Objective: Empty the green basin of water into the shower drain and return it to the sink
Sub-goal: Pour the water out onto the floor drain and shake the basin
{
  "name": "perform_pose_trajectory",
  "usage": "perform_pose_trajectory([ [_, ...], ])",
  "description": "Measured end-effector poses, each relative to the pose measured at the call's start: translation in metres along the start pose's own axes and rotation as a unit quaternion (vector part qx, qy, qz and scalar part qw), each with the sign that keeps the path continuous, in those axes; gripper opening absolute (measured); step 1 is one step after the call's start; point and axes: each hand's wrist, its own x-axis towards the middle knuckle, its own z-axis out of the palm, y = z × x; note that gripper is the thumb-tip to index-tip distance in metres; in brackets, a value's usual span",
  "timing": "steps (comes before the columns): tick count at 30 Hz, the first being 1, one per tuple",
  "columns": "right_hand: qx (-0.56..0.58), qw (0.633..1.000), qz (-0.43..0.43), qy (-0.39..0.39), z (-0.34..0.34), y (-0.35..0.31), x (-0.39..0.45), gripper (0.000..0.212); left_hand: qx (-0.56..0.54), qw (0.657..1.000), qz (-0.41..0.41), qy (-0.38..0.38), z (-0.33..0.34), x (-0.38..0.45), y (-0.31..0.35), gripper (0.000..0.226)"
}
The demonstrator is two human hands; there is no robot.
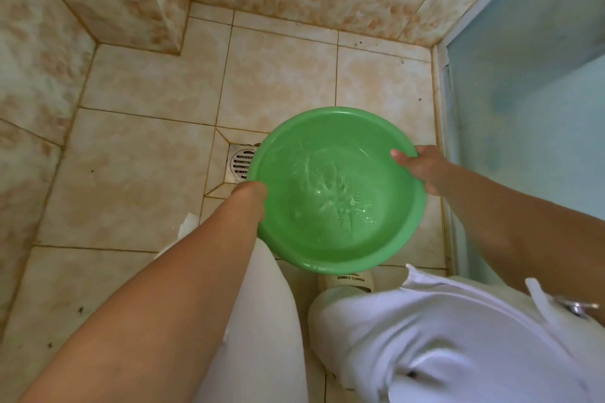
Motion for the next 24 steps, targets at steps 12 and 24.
perform_pose_trajectory([
  [12, 0.007, 1.0, -0.029, 0.004, -0.003, -0.018, -0.022, 0.056, -0.027, 0.998, 0.009, -0.048, -0.02, -0.03, 0.002, 0.028],
  [24, -0.006, 0.999, -0.046, 0.002, -0.004, -0.033, -0.028, 0.054, -0.048, 0.996, -0.031, -0.075, -0.029, -0.05, 0.006, 0.049],
])
